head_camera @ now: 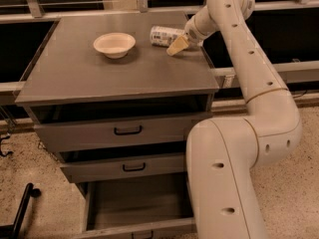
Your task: Place blue plastic bottle into bottom drawer
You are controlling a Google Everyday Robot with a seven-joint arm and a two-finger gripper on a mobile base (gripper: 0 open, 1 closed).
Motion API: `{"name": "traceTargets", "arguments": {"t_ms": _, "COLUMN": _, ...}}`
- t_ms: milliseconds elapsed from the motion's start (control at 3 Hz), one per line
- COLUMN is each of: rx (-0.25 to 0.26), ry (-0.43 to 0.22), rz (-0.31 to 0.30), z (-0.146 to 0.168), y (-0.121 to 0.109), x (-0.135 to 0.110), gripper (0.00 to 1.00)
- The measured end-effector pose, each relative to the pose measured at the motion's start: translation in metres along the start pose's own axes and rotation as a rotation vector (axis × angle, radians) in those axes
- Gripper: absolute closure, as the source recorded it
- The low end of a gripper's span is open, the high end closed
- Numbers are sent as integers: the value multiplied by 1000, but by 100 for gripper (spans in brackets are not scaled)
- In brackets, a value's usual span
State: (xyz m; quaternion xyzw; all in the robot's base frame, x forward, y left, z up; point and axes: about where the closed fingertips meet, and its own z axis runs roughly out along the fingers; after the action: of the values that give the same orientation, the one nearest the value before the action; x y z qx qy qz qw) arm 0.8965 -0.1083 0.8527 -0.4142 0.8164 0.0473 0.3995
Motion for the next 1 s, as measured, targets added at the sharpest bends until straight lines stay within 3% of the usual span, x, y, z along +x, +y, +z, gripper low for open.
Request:
{"name": "traceTargets", "arguments": {"t_ms": 667, "rx": -54, "ry": 0, "rz": -3, "z": -15, "y": 11, "x": 0, "gripper": 48}}
{"name": "traceTargets", "arguments": {"t_ms": 1000, "rx": -73, "ry": -13, "rz": -12, "z": -26, "y": 15, "x": -5, "gripper": 51}}
